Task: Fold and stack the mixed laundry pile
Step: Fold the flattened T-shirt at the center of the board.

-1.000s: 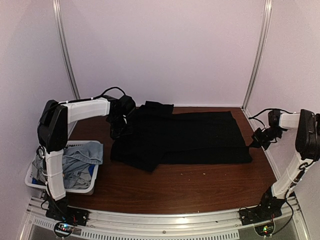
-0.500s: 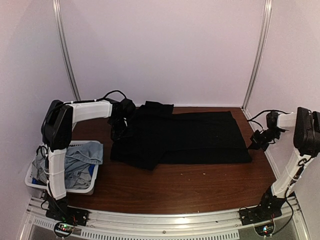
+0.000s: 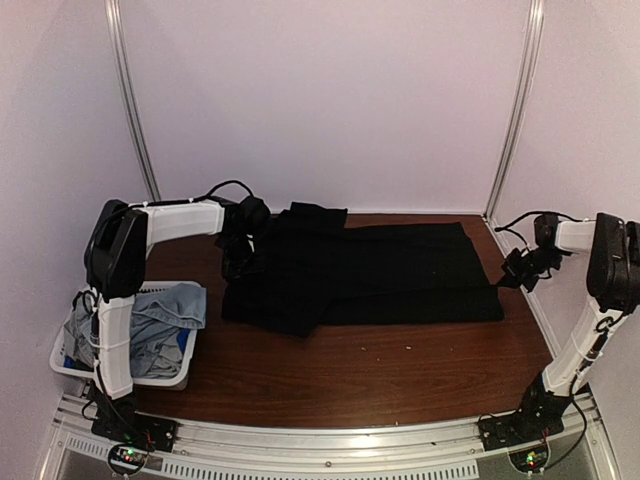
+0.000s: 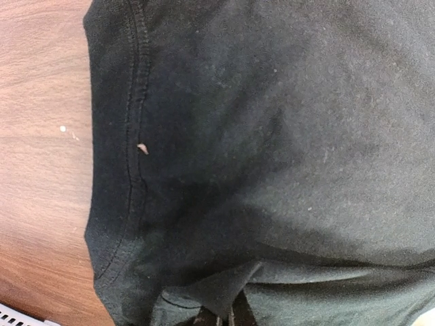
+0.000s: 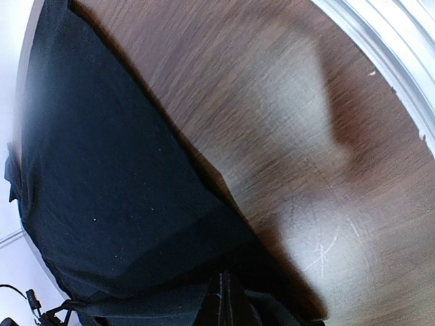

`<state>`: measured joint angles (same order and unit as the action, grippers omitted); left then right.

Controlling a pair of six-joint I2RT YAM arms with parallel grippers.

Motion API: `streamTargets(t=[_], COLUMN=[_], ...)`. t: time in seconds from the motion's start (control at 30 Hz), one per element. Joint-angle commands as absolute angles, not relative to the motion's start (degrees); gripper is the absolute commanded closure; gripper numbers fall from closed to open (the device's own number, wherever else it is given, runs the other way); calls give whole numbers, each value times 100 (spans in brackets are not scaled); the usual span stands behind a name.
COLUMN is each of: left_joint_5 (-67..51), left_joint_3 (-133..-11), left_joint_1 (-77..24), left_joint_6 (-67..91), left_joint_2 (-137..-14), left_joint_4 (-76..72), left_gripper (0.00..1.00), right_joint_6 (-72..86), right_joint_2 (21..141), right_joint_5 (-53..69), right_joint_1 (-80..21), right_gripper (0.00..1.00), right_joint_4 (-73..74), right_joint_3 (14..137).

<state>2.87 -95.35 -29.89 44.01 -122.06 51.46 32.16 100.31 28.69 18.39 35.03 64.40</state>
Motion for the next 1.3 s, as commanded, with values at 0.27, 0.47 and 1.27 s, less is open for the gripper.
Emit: streamTargets(t=[0.27, 0.47, 1.27], left_joint_5=[590, 704, -142], left_joint_3=[-9333, -9232, -7313], left_joint_1=[-2875, -2815, -3172], left_joint_6=[4525, 4613, 4650], left_joint_2=[-12080, -12008, -10372], left_joint_4=[5119, 5054, 4543], left_gripper=[99, 100, 49], right_joint_6=[3130, 3109, 3489], right_joint_2=[10306, 10477, 8729], right_joint_5=[2801, 2740, 3769], right_joint_1=[1640, 1626, -142], right_gripper=[100, 100, 32], right_joint_4=[3429, 3428, 3112], right_joint_3=[6732, 6888, 6332])
